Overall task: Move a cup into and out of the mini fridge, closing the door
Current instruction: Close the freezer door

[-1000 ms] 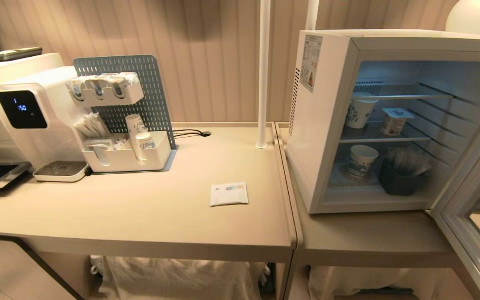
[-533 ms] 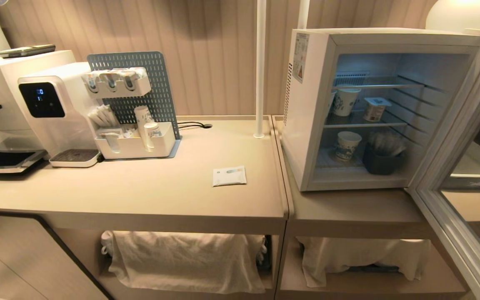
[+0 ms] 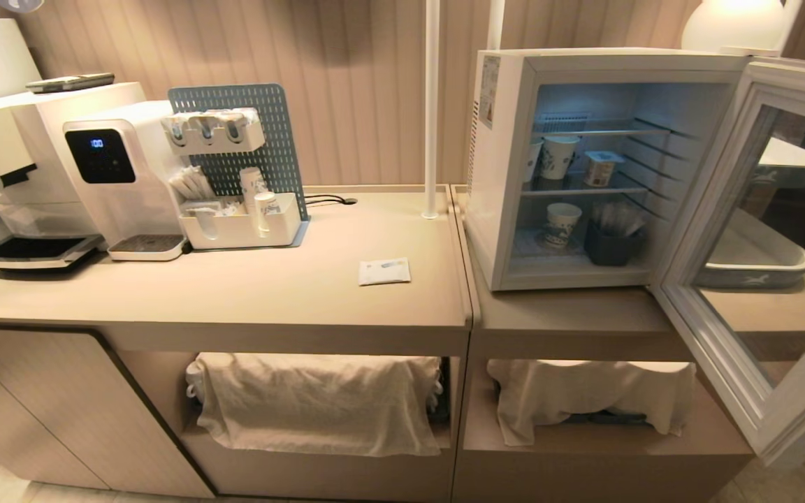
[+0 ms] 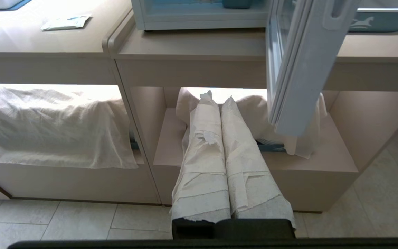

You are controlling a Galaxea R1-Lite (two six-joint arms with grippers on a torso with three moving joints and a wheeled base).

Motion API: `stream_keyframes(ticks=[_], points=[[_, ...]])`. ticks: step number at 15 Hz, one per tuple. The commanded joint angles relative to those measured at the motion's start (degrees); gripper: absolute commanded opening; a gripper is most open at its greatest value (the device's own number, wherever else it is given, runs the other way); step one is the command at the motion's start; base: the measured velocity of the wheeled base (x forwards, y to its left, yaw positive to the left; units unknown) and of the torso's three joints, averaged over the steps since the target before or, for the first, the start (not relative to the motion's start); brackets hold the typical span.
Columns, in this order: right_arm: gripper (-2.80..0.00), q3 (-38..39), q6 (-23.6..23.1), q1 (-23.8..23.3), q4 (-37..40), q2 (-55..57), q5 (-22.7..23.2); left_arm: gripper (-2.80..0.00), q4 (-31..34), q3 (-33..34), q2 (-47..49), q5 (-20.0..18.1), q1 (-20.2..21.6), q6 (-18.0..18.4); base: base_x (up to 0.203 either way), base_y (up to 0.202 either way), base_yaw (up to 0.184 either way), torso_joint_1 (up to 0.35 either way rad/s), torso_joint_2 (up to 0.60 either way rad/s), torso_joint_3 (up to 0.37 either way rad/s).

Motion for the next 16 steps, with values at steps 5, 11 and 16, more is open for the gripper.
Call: stream_keyframes(ticks=[5, 11, 16], points=[[-2.80, 0.02, -0.04, -0.05, 0.08, 0.04, 0.02, -2.80, -0.02, 0.09, 0.09, 0.00, 0.01, -0.02, -0.002, -0.074, -0.001, 0.002, 0.00, 0.001], [-2.80, 0.02, -0.04, -0.05, 0.08, 0.04, 0.02, -2.80, -0.02, 0.06, 0.09, 0.00, 0.01, -0.02, 0.000, -0.195, 0.000, 0.002, 0.00, 0.002], [-2.80, 0.02, -0.04, -0.03, 0.08, 0.04, 0.02, -2.80, -0.02, 0.09, 0.09, 0.00, 0.01, -0.03, 0.000, -0.194, 0.000, 0.002, 0.00, 0.006]])
